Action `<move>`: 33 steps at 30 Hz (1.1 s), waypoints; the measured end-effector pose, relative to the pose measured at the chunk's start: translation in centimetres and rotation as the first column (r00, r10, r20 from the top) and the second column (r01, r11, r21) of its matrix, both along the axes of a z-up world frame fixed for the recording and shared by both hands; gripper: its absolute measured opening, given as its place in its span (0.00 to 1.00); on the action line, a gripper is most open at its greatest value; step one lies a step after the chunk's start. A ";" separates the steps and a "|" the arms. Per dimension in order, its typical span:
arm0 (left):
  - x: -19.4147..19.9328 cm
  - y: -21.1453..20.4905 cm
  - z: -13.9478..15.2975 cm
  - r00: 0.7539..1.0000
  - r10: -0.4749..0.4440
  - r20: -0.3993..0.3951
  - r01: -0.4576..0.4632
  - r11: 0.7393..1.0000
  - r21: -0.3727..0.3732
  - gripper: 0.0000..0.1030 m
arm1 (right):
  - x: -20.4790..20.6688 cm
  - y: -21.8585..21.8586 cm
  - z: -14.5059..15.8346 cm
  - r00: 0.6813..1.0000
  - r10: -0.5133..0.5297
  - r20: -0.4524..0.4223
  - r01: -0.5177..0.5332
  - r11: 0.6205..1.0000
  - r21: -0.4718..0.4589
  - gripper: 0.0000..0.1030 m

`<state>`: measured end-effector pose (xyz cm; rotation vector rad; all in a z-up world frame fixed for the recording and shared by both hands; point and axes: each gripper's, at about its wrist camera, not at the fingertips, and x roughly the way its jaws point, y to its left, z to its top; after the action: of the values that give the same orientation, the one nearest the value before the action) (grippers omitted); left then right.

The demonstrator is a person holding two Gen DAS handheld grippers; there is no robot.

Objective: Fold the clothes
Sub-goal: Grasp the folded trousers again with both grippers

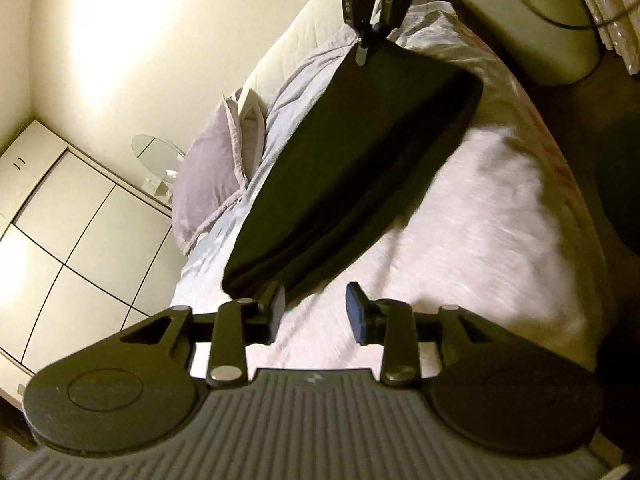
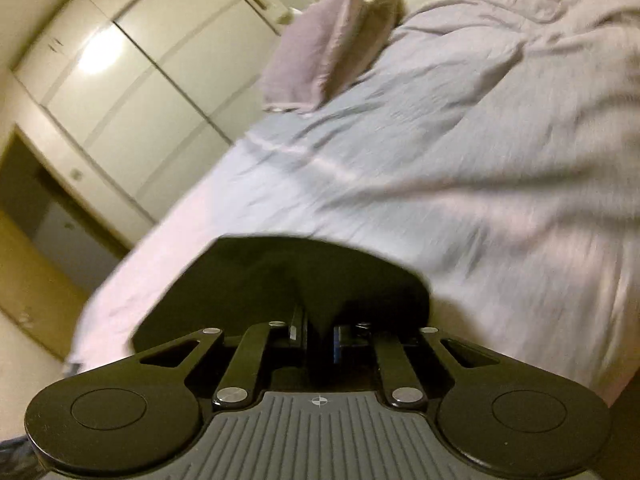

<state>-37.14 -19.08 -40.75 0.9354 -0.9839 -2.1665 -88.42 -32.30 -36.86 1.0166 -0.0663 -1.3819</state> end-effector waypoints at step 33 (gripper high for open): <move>-7.3 -15.5 -8.1 0.842 -0.156 0.517 0.363 0.872 -0.328 0.33 | 24.9 10.9 -9.6 -0.127 0.292 -0.948 -0.504 0.804 0.316 0.69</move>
<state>-44.41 -34.55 -48.85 1.1965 -1.8353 -1.8359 -63.55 -21.38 -46.45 -0.3738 1.1701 -1.1434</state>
